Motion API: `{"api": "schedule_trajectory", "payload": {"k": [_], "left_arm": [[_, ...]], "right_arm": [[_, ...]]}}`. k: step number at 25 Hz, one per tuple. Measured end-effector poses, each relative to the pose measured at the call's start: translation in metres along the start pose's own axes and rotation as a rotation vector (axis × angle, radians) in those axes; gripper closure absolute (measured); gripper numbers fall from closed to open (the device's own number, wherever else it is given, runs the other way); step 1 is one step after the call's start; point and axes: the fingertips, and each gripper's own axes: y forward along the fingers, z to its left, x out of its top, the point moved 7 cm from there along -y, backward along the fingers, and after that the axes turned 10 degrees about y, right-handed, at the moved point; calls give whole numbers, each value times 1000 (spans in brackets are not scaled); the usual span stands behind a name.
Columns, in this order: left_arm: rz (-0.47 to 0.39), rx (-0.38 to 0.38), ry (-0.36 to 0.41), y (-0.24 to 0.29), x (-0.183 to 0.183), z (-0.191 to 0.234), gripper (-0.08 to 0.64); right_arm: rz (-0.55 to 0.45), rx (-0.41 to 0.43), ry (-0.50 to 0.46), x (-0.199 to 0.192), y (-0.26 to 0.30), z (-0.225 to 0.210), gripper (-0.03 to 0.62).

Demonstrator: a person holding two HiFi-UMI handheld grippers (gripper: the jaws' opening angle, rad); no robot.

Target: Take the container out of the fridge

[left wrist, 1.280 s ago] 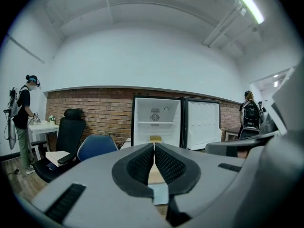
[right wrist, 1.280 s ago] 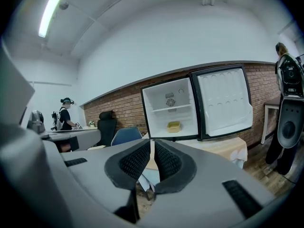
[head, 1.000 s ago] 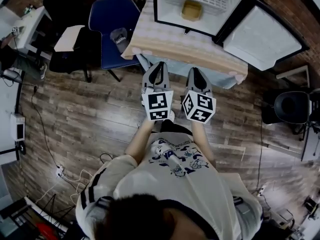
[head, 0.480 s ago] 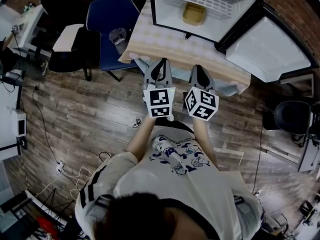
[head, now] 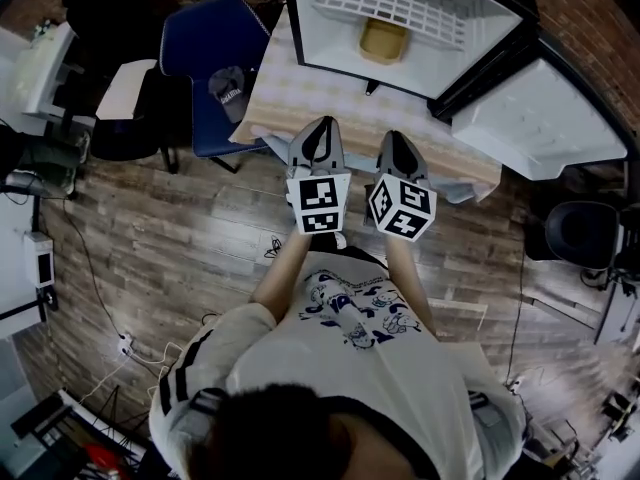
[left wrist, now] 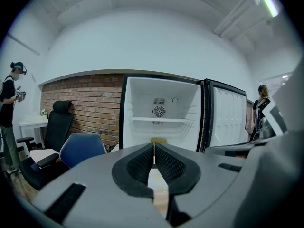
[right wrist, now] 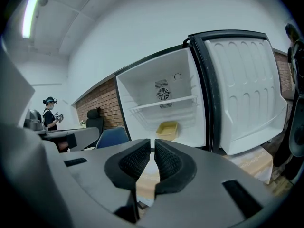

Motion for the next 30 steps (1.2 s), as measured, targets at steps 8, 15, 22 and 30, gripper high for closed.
{"api": "schedule_trajectory", "payload": {"k": [8, 15, 22, 30], "left_arm": [[6, -45, 3, 72, 9, 14, 538], [16, -85, 4, 129, 19, 26, 538], [40, -131, -5, 180, 20, 34, 538], [72, -173, -13, 219, 14, 38, 538]], "right_arm": [[0, -33, 13, 21, 62, -9, 545], [4, -74, 46, 39, 113, -21, 543], [28, -116, 65, 46, 159, -31, 543], [50, -147, 106, 49, 198, -46, 543]]}}
